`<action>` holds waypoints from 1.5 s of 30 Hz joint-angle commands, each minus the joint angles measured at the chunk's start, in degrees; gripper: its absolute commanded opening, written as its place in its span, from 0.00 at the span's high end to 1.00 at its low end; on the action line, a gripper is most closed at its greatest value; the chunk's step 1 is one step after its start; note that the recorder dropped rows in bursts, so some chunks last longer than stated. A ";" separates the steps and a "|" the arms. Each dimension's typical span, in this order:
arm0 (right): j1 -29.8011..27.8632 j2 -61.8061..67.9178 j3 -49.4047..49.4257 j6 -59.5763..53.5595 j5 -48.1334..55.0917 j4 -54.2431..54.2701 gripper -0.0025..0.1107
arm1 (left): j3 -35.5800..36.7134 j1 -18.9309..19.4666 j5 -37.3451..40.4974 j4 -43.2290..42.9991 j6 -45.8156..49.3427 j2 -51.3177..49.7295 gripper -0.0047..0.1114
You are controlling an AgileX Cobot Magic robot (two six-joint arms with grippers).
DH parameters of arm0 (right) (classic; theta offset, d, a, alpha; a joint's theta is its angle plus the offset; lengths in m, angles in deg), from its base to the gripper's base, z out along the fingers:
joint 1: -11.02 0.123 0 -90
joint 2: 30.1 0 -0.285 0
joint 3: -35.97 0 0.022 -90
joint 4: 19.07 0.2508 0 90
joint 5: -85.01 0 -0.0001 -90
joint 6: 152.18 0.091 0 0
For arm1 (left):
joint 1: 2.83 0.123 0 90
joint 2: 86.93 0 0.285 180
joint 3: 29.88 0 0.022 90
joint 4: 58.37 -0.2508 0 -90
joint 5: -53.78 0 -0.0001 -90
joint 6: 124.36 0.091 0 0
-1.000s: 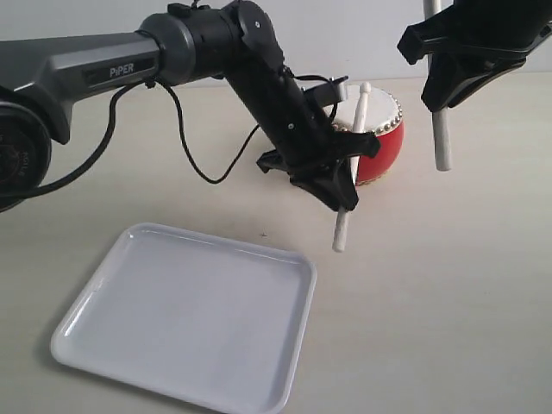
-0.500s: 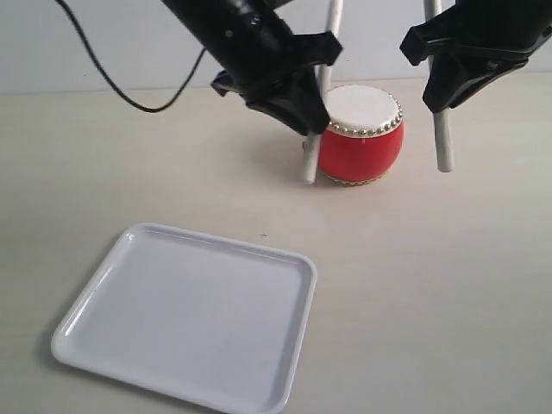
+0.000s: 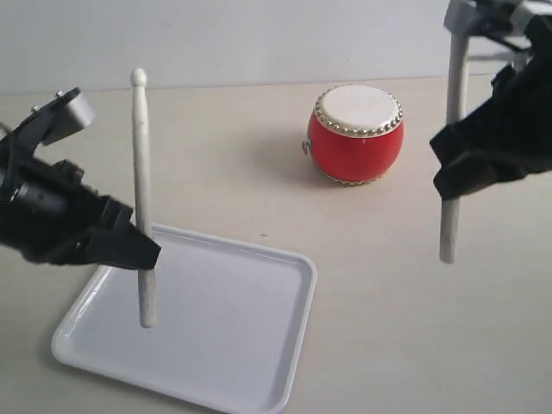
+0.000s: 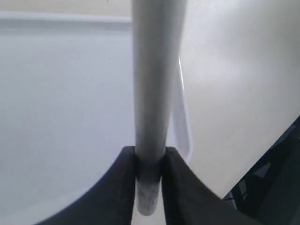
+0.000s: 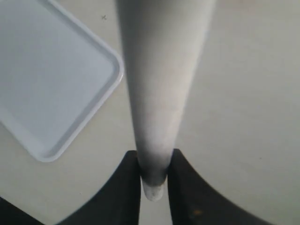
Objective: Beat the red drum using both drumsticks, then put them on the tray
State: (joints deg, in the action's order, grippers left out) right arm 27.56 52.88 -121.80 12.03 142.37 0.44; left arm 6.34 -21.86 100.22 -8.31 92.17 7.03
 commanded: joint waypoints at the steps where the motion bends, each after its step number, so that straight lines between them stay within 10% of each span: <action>1: 0.49 -0.69 5.94 -3.56 -6.71 3.67 0.98 | 10.32 0.14 -9.27 12.27 5.67 9.39 0.96; 10: 14.83 11.55 -8.47 -1.83 -1.30 -3.20 0.98 | 23.11 0.27 -19.84 26.03 5.22 28.36 0.96; 21: 29.59 30.21 -26.99 0.04 12.60 -20.95 0.98 | 32.39 0.27 -26.30 22.47 -15.27 54.99 0.96; 29: 35.16 36.09 -30.71 -0.19 12.60 -25.15 0.98 | 32.68 0.27 -31.94 8.73 -31.26 64.78 0.96; 45: 38.16 46.19 -39.14 -1.04 12.60 -28.93 0.98 | 32.78 0.27 -32.47 5.76 -34.08 65.79 0.96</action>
State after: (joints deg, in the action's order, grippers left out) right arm 65.64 97.76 -158.58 11.69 155.01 -28.51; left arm 38.84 -21.75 67.24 -1.85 58.30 72.53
